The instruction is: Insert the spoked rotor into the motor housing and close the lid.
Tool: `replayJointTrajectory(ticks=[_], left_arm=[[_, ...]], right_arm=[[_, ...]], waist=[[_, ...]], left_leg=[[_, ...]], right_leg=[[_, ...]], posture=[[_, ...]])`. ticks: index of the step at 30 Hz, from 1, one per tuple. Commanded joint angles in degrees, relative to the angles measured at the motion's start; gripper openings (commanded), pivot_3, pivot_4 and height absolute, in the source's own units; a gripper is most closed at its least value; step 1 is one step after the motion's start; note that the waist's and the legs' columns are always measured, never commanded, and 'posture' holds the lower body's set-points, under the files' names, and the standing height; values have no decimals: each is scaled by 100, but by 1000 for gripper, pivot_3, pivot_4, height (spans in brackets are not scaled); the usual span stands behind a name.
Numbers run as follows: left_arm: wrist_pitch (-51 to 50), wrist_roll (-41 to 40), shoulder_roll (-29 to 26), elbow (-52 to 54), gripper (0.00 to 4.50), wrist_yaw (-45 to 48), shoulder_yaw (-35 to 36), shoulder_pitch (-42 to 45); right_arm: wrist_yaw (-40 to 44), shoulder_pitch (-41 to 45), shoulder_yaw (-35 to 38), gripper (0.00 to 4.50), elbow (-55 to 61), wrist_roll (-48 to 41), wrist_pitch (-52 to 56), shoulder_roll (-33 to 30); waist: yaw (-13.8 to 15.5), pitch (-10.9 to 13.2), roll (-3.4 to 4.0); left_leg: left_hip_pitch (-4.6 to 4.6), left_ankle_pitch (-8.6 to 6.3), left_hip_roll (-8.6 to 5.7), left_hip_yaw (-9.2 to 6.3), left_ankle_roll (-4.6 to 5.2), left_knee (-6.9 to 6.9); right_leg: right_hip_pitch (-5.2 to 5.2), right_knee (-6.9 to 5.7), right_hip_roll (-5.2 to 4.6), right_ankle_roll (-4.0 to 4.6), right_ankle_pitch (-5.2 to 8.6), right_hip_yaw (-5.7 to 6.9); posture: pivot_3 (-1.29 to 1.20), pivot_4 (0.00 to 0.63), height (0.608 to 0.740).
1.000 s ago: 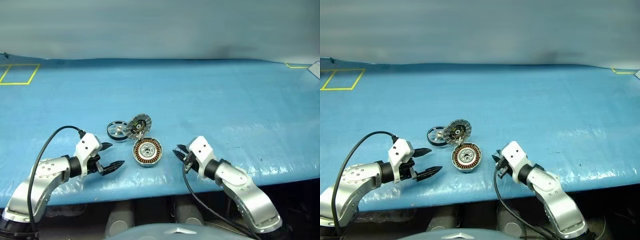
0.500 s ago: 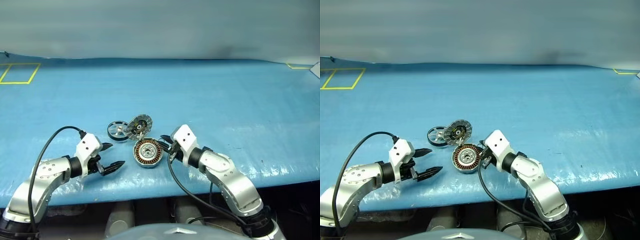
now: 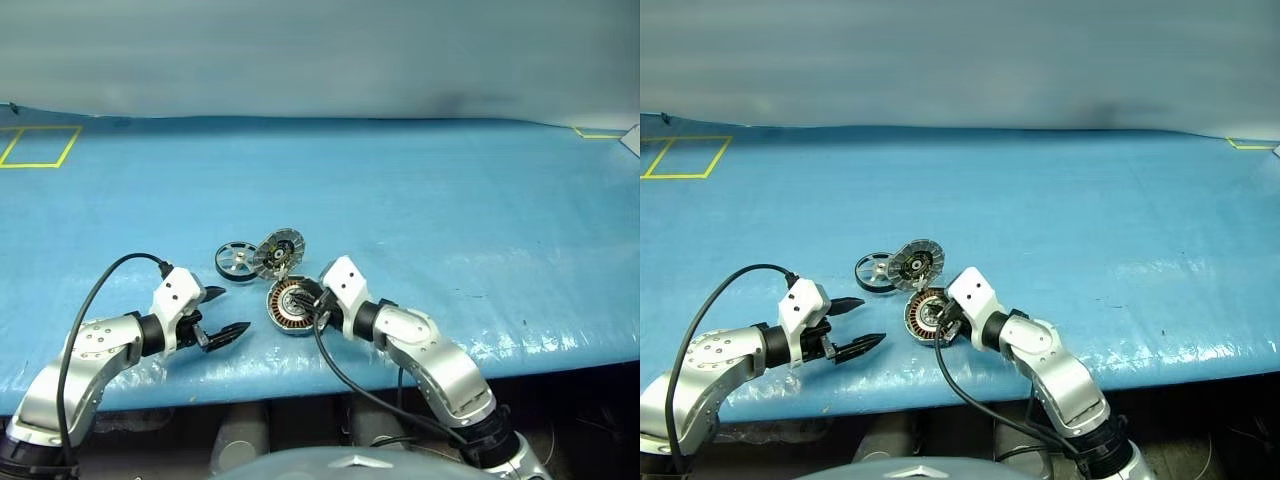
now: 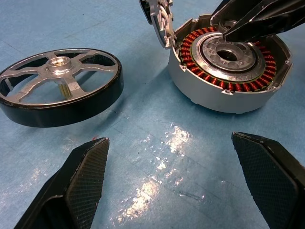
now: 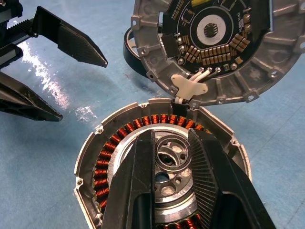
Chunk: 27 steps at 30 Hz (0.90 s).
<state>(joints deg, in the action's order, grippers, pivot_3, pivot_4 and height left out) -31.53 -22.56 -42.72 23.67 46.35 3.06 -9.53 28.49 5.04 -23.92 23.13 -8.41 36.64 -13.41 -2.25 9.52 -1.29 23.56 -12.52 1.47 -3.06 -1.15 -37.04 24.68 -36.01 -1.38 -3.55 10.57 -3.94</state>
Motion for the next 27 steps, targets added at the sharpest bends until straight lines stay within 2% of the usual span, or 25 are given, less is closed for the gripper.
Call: replayJointTrajectory(ticks=[1,27], left_arm=[[105,-13,28,185,4500,4,23,31],[82,-9,66,189,4500,-87,19,-25]], right_arm=[[-7,-56,24,700,42,-94,-173,82],[14,-214,-144,700,-107,-93,-240,115]], waist=[[0,0,0],[-20,-1,0]], left_leg=[[0,0,0,0,0,0],[-2,0,1,0,0,1]], right_leg=[[0,0,0,0,0,0],[0,0,0,0,0,0]], posture=[[0,150,740],[0,150,740]])
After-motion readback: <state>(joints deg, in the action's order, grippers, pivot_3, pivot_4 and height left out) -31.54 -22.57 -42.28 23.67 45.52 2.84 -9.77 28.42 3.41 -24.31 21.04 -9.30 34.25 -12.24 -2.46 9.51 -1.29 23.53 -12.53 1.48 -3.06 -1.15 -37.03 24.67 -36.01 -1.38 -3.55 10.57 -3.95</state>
